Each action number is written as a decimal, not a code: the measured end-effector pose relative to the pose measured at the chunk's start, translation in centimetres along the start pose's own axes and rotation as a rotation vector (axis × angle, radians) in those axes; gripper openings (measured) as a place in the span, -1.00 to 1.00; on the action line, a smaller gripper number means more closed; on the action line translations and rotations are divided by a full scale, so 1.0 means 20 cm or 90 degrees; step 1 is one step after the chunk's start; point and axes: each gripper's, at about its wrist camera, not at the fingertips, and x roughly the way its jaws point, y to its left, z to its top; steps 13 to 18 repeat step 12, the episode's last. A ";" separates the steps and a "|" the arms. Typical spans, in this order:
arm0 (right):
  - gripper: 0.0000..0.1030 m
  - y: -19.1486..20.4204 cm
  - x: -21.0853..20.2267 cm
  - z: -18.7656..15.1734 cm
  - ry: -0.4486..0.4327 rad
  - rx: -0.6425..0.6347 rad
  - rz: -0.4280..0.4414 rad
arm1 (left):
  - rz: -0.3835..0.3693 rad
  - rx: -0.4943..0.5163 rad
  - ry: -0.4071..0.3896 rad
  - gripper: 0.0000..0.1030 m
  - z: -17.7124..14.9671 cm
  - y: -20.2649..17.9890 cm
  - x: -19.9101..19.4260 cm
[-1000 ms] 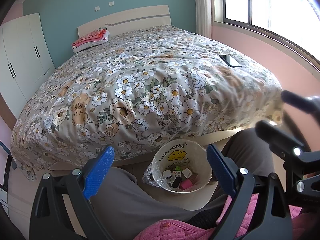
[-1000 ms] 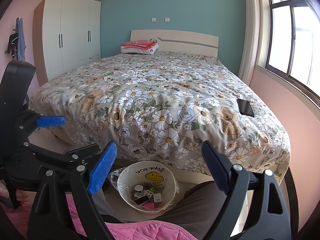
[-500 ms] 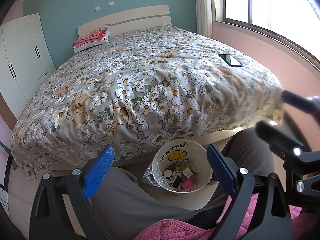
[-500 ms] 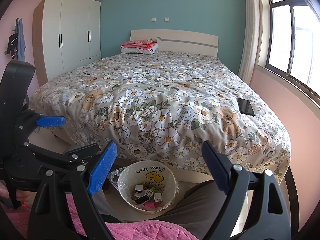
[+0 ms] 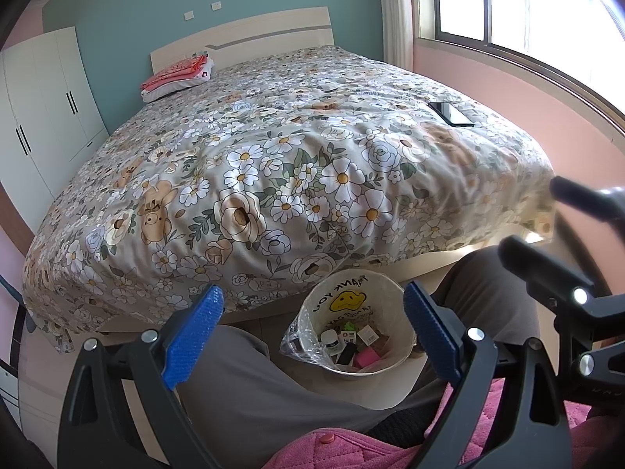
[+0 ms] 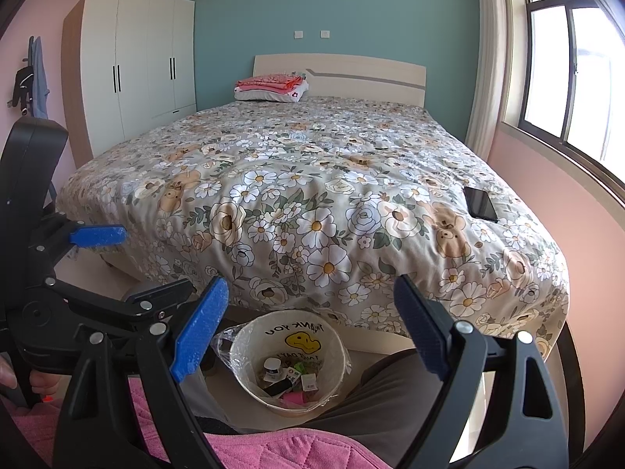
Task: Collect trash
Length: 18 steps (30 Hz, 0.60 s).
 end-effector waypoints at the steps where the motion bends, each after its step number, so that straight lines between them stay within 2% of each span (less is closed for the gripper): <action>1: 0.66 0.00 0.00 0.00 0.000 -0.001 0.000 | -0.001 0.000 0.000 0.84 0.00 0.00 0.00; 18: 0.66 0.00 0.00 0.00 0.000 0.000 -0.001 | -0.009 -0.001 0.009 0.84 -0.01 0.01 0.02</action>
